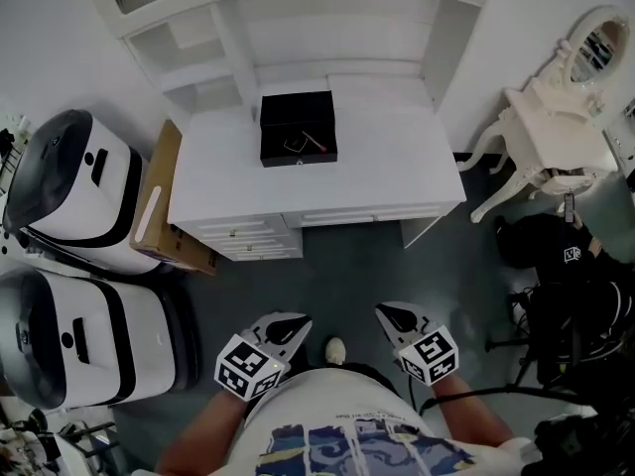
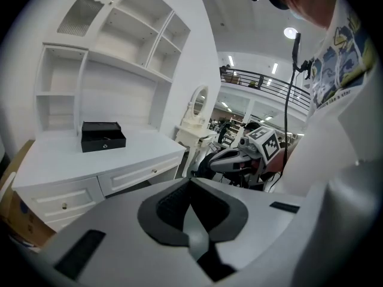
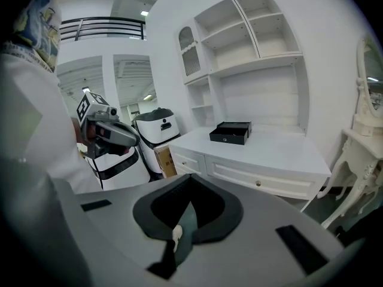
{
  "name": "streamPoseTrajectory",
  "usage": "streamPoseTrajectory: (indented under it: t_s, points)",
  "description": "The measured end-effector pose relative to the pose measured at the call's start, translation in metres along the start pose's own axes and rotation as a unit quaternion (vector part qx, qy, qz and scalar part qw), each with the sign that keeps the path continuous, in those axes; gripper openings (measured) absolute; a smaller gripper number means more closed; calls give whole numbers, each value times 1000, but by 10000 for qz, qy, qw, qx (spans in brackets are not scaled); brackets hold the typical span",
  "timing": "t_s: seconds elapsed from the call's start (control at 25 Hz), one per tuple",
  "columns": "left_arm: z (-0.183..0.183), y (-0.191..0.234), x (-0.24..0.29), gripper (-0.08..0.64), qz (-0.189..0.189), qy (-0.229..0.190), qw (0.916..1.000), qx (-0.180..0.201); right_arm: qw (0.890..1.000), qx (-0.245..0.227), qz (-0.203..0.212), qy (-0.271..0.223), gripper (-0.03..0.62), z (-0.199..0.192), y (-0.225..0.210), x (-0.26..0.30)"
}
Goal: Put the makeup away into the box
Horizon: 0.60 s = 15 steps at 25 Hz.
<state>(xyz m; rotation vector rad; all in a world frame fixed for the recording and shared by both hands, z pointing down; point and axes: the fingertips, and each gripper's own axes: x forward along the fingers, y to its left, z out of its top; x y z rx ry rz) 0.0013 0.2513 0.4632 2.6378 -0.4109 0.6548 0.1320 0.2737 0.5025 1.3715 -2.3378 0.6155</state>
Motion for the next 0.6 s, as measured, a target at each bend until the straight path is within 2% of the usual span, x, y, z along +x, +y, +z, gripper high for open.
streamPoseTrajectory:
  t_s: [0.2, 0.6]
  points:
    - [7, -14, 10, 14, -92, 45, 9995, 298, 10000, 13, -31, -59, 25, -10, 1, -9]
    - [12, -16, 12, 14, -162, 89, 9988, 449, 9999, -80, -123, -87, 25, -3, -8, -14]
